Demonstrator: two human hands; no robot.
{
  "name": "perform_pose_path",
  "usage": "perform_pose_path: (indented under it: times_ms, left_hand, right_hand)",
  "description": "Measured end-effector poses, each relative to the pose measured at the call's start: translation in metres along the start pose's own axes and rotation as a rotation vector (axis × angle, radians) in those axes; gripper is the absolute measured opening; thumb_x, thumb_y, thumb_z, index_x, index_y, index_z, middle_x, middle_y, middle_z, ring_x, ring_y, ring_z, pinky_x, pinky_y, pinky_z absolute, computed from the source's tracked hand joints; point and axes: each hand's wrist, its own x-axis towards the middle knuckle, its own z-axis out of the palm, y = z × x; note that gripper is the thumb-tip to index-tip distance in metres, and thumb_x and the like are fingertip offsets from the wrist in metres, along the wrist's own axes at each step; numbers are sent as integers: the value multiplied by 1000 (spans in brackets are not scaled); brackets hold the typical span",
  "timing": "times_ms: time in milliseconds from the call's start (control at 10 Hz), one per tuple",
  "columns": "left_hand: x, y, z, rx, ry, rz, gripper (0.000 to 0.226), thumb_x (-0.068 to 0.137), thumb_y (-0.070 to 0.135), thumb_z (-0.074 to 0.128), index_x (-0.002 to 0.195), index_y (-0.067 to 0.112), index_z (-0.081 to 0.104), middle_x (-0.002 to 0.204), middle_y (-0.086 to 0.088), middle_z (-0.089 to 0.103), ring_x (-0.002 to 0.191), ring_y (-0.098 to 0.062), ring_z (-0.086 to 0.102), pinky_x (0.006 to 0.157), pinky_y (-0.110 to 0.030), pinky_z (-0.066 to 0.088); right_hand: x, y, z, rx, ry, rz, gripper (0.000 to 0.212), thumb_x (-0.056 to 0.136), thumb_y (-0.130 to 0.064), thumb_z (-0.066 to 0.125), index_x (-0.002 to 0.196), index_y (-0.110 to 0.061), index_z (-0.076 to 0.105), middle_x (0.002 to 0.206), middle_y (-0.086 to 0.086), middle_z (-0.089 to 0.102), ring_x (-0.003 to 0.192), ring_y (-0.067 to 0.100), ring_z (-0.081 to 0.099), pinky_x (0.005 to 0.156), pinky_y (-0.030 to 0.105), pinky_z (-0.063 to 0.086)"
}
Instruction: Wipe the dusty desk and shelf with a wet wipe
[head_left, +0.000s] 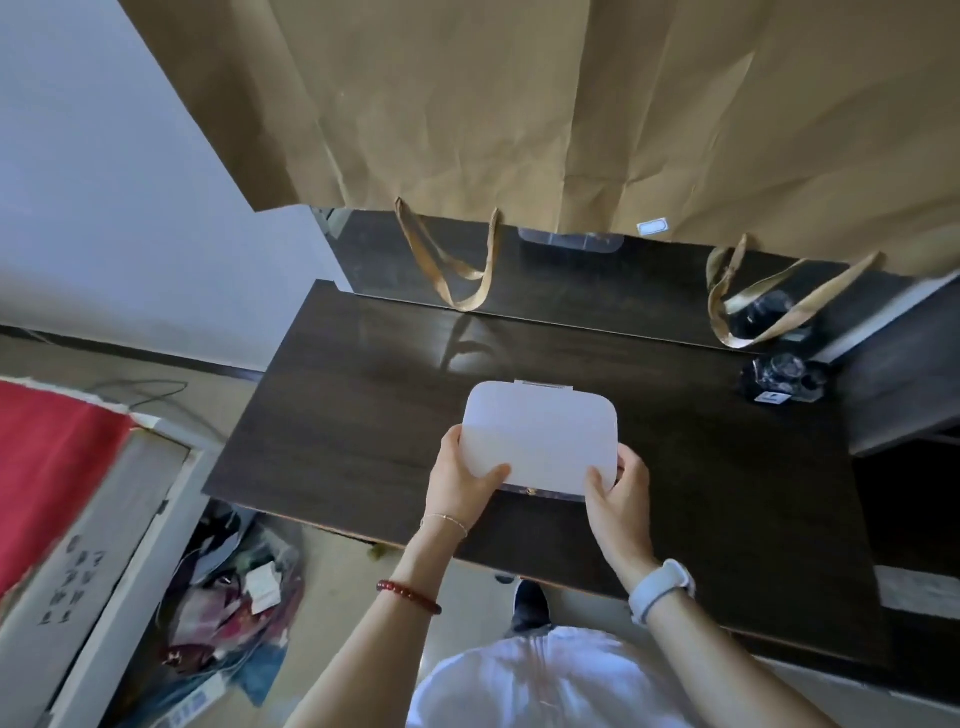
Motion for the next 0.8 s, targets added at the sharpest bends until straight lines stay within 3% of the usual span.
perform_pose_path:
  times_ms: [200, 300, 400, 500, 600, 700, 800]
  left_hand:
    - [16, -3, 12, 38, -50, 11, 69, 72, 22, 74, 128, 15, 33, 125, -2, 48, 103, -13, 45, 85, -26, 41]
    - [21, -9, 11, 56, -66, 54, 68, 70, 21, 75, 125, 13, 36, 121, 0, 46, 106, -15, 45, 87, -26, 39]
    - [25, -14, 10, 54, -82, 86, 65, 70, 19, 75, 123, 13, 38, 117, 2, 43, 108, -16, 44, 90, -26, 37]
    - [27, -16, 9, 49, -102, 92, 65, 69, 19, 76, 122, 13, 38, 118, 1, 43, 107, -14, 43, 91, -27, 37]
    - [32, -15, 7, 45, -127, 74, 63, 67, 21, 77, 116, 15, 38, 116, 0, 45, 104, -15, 46, 84, -25, 39]
    - [35, -11, 4, 31, -155, 52, 59, 65, 22, 78, 106, 21, 35, 112, -1, 47, 100, -15, 49, 78, -24, 40]
    - [34, -11, 4, -12, -134, 51, 59, 64, 20, 79, 103, 23, 34, 112, -2, 48, 99, -15, 50, 78, -24, 41]
  right_hand:
    - [17, 8, -4, -86, 5, 70, 42, 87, -9, 56, 127, -5, 41, 130, 14, 44, 118, 26, 48, 86, 26, 41]
    - [16, 7, -6, -114, -20, 86, 44, 88, -11, 56, 128, -6, 40, 130, 12, 44, 118, 24, 47, 84, 23, 38]
    - [18, 3, -9, -82, -32, 111, 51, 85, -24, 59, 129, -8, 40, 131, 12, 44, 122, 26, 45, 92, 29, 41]
    - [22, -35, -21, 84, 100, 140, 56, 86, -25, 58, 135, -12, 34, 142, 11, 37, 127, 21, 40, 104, 34, 34]
    - [17, -125, -67, 482, 106, -94, 48, 78, -33, 68, 121, -20, 51, 119, 4, 60, 109, 15, 56, 98, 31, 42]
    - [3, -211, -124, 454, -10, -544, 15, 78, -39, 65, 91, -31, 65, 79, -13, 69, 80, 3, 62, 86, 16, 46]
    - [23, -233, -157, 421, 17, -524, 6, 84, -35, 59, 82, -35, 65, 71, -19, 67, 73, -4, 61, 82, 7, 43]
